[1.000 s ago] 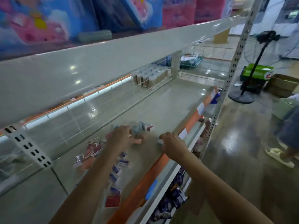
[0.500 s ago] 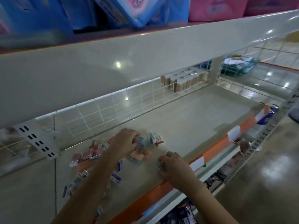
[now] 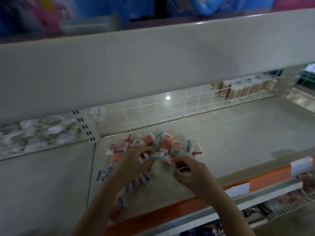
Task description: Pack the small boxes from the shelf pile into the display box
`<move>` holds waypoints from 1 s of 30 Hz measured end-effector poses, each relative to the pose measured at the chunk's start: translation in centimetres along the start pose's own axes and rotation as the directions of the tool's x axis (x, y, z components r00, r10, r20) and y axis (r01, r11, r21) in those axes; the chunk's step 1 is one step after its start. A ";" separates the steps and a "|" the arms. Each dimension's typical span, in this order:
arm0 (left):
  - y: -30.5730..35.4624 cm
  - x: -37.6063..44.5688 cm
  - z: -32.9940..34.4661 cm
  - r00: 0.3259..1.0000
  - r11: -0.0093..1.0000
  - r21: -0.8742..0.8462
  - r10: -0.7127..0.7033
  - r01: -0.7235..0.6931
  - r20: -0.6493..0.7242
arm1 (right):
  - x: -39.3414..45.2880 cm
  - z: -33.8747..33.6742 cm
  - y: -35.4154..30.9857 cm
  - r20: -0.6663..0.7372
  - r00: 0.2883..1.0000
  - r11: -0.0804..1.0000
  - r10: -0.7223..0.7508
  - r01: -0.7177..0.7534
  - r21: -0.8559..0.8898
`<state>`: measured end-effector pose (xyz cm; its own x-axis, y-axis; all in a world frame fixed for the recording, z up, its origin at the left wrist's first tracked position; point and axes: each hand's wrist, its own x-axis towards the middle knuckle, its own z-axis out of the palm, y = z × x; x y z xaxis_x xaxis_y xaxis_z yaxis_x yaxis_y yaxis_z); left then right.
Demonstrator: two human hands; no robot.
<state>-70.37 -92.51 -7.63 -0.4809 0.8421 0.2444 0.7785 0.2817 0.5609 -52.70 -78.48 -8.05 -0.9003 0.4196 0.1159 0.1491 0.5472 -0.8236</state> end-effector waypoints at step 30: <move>-13.7 -47.8 -29.4 0.651 0.764 -0.408 -0.642 0.499 -0.405 | -3.7 41.6 -31.6 0.541 0.756 0.734 -0.369 -0.120 0.668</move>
<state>-69.95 -150.12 -3.78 -0.9762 0.1813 0.1192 0.1899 0.4479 0.8737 -71.06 -127.43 -5.57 -0.9568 -0.2761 0.0911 -0.0561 -0.1323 -0.9896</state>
